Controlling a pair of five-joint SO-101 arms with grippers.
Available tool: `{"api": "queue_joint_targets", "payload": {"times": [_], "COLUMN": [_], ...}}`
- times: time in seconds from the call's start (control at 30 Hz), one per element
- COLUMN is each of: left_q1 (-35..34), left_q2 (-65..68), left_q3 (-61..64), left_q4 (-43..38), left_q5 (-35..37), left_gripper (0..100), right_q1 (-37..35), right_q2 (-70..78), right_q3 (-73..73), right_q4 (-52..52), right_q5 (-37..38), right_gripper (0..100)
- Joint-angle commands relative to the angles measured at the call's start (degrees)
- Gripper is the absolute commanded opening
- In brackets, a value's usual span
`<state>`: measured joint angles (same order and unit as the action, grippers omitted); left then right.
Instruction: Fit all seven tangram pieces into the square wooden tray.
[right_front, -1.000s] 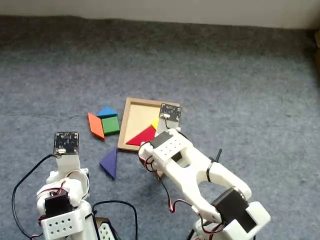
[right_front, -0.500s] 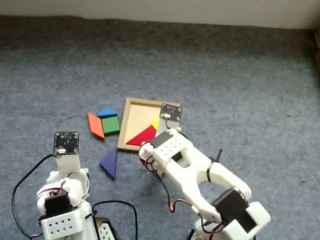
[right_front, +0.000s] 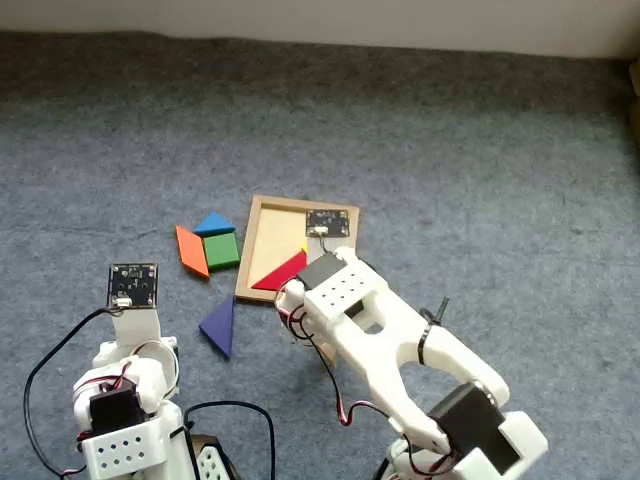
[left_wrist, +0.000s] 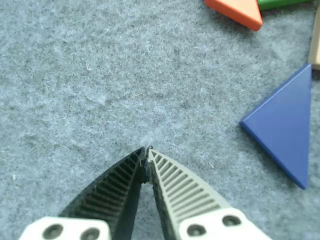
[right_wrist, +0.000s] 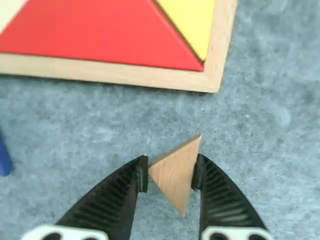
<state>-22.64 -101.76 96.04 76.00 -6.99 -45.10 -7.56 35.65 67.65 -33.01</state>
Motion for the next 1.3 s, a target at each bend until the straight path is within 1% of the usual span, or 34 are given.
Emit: {"api": "queue_joint_targets", "payload": {"times": [0.0, 0.13, 0.2, 0.33, 0.4, 0.5, 0.67, 0.73, 0.83, 0.93, 1.1, 1.2, 1.27], "left_q1": [-0.48, -0.48, -0.48, -0.48, -0.48, -0.48, -0.48, -0.48, -0.48, -0.48, -0.48, -0.48, -0.48], "left_q2": [-2.59, -2.59, -2.59, -2.59, -2.59, -2.59, -2.59, -2.59, -2.59, -2.59, -2.59, -2.59, -2.59], "left_q3": [1.1, 1.1, 1.1, 1.1, 1.1, 1.1, 1.1, 1.1, 1.1, 1.1, 1.1, 1.1, 1.1], "left_q4": [0.26, 0.26, 0.26, 0.26, 0.26, 0.26, 0.26, 0.26, 0.26, 0.26, 0.26, 0.26, 0.26], "left_q5": [0.35, 0.35, 0.35, 0.35, 0.35, 0.35, 0.35, 0.35, 0.35, 0.35, 0.35, 0.35, 0.35], "left_gripper": [1, 1, 1, 1, 1, 1, 1, 1, 1, 1, 1, 1, 1], "right_q1": [0.4, 2.07, 4.26, 9.01, 10.59, 11.03, 11.3, 11.3, 11.3, 11.3, 11.47, 12.79, 13.76], "right_q2": [-6.73, -9.63, -9.8, -8.92, -6.9, -1.19, 12.44, 17.19, 21.85, 24.04, 26.51, 28.0, 28.53], "right_q3": [-2.86, -3.3, -4.26, -6.64, -7.6, -12.97, -25.98, -31.25, -37.14, -40.04, -40.92, -40.92, -41.01], "right_q4": [1.63, 1.45, 0.22, -6.02, -8.48, -9.19, -9.1, -9.1, -9.1, -9.1, -9.1, -9.1, -9.27], "right_q5": [7.38, 15.56, 22.77, 37.98, 43.78, 50.46, 57.32, 61.71, 68.66, 73.14, 77.63, 77.54, 77.54], "right_gripper": [11.9, 12.0, 12.1, 12.1, 12.1, 12.1, 12.1, 12.0, 12.0, 12.0, 12.1, 12.7, 16.6]}}
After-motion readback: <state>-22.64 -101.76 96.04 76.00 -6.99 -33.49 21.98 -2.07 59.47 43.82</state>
